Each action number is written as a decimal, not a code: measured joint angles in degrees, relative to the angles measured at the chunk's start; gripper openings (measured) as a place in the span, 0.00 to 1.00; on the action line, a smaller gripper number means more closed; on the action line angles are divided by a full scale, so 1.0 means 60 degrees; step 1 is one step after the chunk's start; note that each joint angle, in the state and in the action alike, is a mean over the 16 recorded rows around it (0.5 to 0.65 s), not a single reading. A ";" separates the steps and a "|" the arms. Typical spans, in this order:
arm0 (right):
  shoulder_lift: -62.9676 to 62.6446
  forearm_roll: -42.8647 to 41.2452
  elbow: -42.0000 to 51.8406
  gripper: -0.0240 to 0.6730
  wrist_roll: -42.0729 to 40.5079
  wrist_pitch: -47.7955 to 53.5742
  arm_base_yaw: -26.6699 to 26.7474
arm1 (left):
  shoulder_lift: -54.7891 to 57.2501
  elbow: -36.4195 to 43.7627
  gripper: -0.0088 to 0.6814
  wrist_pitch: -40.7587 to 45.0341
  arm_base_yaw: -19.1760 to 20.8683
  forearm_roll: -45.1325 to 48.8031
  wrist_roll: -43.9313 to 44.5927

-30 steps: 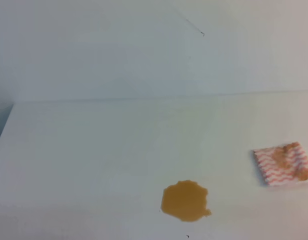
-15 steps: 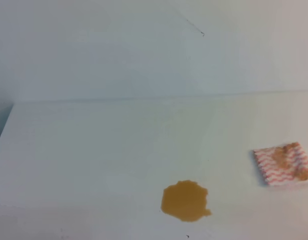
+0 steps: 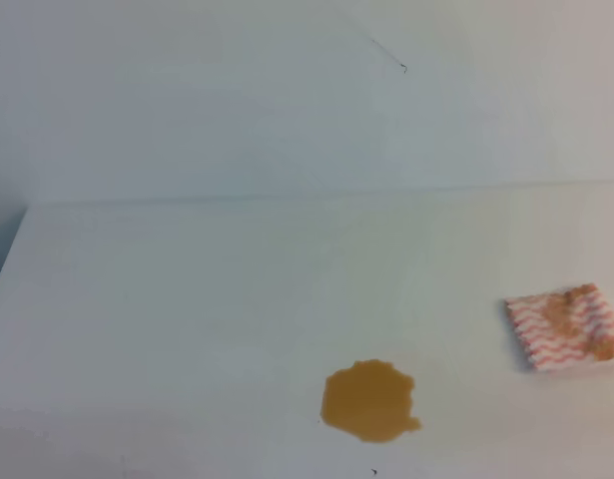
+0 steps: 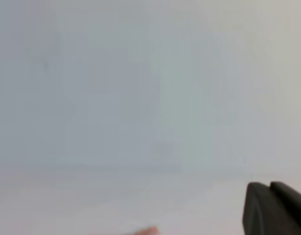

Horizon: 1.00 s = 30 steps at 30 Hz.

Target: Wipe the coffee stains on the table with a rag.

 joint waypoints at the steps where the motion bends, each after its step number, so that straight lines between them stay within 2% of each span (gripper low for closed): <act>1: 0.0000 -0.0010 0.0000 0.03 -0.0013 -0.0357 0.0000 | 0.0000 0.0000 0.01 0.0000 0.0000 0.0000 0.0000; 9: 0.0015 0.0068 -0.0026 0.03 -0.0115 -0.2420 0.0001 | 0.0016 -0.0027 0.01 0.0010 0.0000 0.0000 0.0000; 18: 0.0015 0.0607 -0.0037 0.03 -0.0185 -0.3220 0.0001 | 0.0000 -0.0027 0.01 0.0010 0.0000 0.0000 0.0000; 24: 0.0072 0.1772 -0.0545 0.03 -0.0919 -0.2693 0.0001 | 0.0000 -0.0027 0.01 0.0010 0.0000 0.0000 0.0000; 30: 0.0995 0.2883 -0.2049 0.03 -0.2090 -0.0493 0.0001 | 0.0016 -0.0027 0.01 0.0010 0.0000 0.0000 0.0000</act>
